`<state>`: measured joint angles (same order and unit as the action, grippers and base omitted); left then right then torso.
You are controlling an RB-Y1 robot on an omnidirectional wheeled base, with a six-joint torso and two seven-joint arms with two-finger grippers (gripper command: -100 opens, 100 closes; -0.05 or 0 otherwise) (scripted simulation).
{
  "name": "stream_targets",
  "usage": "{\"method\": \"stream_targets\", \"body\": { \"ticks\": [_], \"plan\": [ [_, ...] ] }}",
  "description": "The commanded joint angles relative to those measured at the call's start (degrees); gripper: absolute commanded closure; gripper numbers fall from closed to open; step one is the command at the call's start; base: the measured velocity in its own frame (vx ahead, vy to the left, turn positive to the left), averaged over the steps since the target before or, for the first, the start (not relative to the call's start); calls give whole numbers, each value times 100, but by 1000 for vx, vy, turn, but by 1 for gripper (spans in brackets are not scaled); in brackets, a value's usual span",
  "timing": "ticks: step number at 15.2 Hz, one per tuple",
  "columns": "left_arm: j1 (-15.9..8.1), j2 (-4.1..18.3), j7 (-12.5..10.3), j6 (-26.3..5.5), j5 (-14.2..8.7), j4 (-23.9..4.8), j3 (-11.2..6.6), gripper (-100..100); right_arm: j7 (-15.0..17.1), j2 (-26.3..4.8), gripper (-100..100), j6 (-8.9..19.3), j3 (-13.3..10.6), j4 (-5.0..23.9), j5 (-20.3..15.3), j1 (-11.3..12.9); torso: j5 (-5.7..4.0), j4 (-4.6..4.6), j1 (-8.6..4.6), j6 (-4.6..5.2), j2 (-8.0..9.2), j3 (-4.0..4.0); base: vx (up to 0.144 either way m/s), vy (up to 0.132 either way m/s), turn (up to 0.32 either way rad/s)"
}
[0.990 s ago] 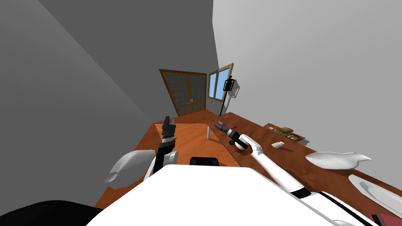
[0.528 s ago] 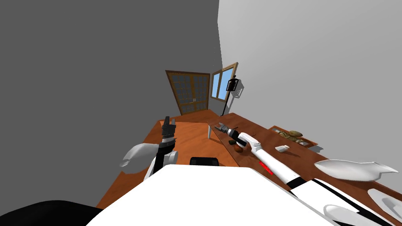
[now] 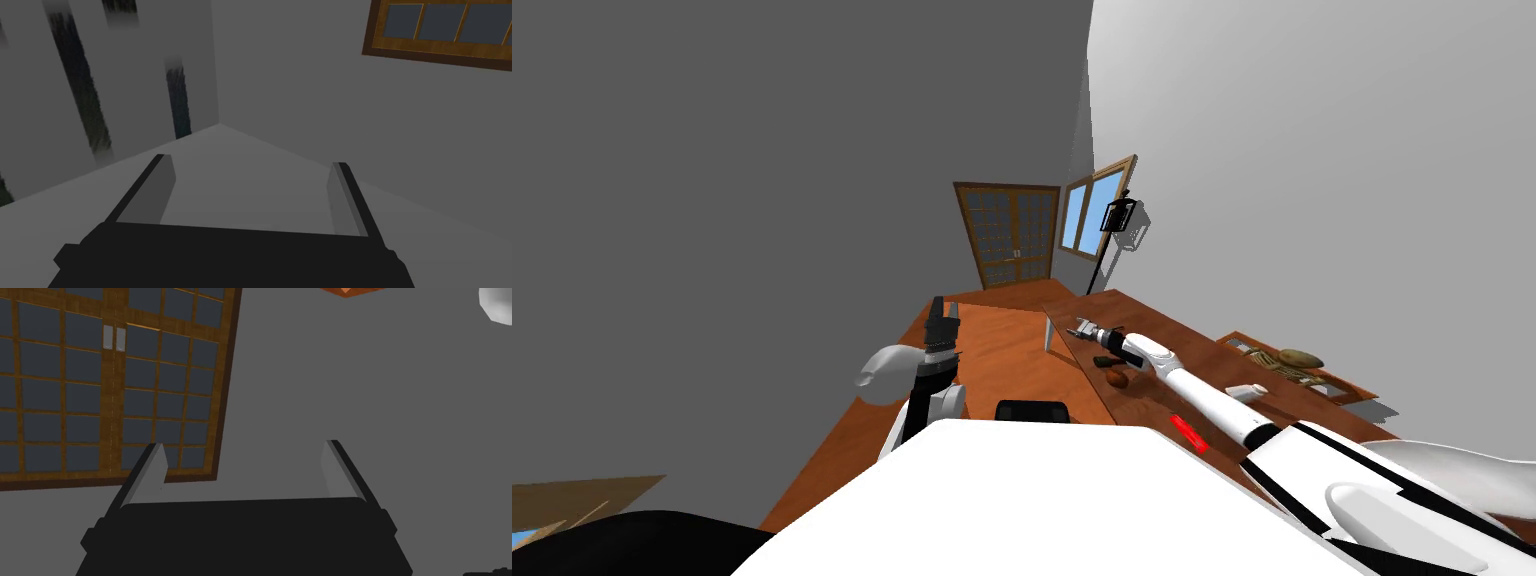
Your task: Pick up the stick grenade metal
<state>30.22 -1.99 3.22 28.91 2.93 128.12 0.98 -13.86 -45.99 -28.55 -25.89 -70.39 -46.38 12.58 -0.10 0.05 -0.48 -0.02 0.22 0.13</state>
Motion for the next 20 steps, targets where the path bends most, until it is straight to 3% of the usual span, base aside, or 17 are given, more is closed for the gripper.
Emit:
{"method": "stream_targets", "body": {
  "ticks": [1, 2, 4, 5, 7, 8, 9, 10, 12, 13, 15, 16, 17, 18, 20],
  "plan": [
    [0, 0, 0, 0, 0, 0, 0, 0, 35, -138, -100, 95, -192, 226, -230, 121, 0, 0, 0, 0, 0, 0, -87, -71, 193],
    [0, 0, 0, 0, 0, 0, 0, 0, 22, -282, -100, 146, -402, 372, -406, 299, 0, 0, 1, 2, -1, -1, -93, -79, 232],
    [0, 0, 0, 0, 0, 0, 0, 0, 22, -282, -100, 146, -413, 541, -485, 299, 0, 0, -2, 2, -1, 0, -80, -71, 131],
    [1, 0, 0, 0, 0, 0, 0, 0, 12, -417, -100, 198, -635, 762, -713, 466, 0, -1, 1, 6, -6, -3, -62, -65, 120],
    [1, 0, 0, 0, 0, 0, 0, 0, 12, -417, -100, 198, -635, 846, -734, 466, 0, -2, 1, 2, -10, -6, -61, -54, 133],
    [1, 0, 0, 0, 0, 0, 0, 0, 4, -542, -100, 248, -859, 1064, -972, 621, 1, -3, 7, 4, -13, -7, -71, -47, 165],
    [1, 0, 0, 0, 0, 0, 0, 0, 4, -542, -100, 248, -859, 1138, -976, 621, 2, -3, 8, 1, -13, -7, -80, -55, 162],
    [1, 0, 0, 0, 0, 0, 0, 0, -2, -657, -100, 297, -1082, 1380, -1185, 762, 1, -3, 8, 2, -11, -6, -88, -61, 198],
    [1, 0, 0, 0, 0, 0, 0, 0, -2, -657, -100, 297, -1082, 1417, -1210, 762, 1, -1, 2, 4, -6, -3, -75, -59, 115],
    [1, 0, 0, 0, 0, 0, 0, 0, -6, -760, -100, 344, -1303, 1547, -1435, 890, 0, -2, 5, 5, -9, -5, -64, -47, 155],
    [1, 0, 0, 0, 0, 0, 0, 0, -6, -760, -100, 344, -1303, 1680, -1435, 890, 1, -3, 7, 3, -12, -7, -64, -42, 104],
    [1, 0, 0, 0, 0, 0, 0, 0, -7, -851, -100, 389, -1521, 1878, -1649, 1003, 1, -3, 10, 5, -14, -8, -71, -41, 113],
    [1, 0, 0, 0, 0, 0, 0, 0, -7, -851, -100, 389, -1521, 1926, -1649, 1003, 2, -3, 9, 3, -13, -8, -76, -48, 142],
    [1, 0, 0, 0, 0, 0, 0, 0, -7, -927, -100, 431, -1734, 2116, -1852, 1102, 1, -3, 8, 3, -12, -7, -87, -48, 205],
    [1, 0, 0, 0, 0, 0, 0, 0, -7, -927, -100, 431, -1734, 2154, -1852, 1102, 0, -2, 6, 4, -7, -4, -73, -47, 91]
  ]
}}
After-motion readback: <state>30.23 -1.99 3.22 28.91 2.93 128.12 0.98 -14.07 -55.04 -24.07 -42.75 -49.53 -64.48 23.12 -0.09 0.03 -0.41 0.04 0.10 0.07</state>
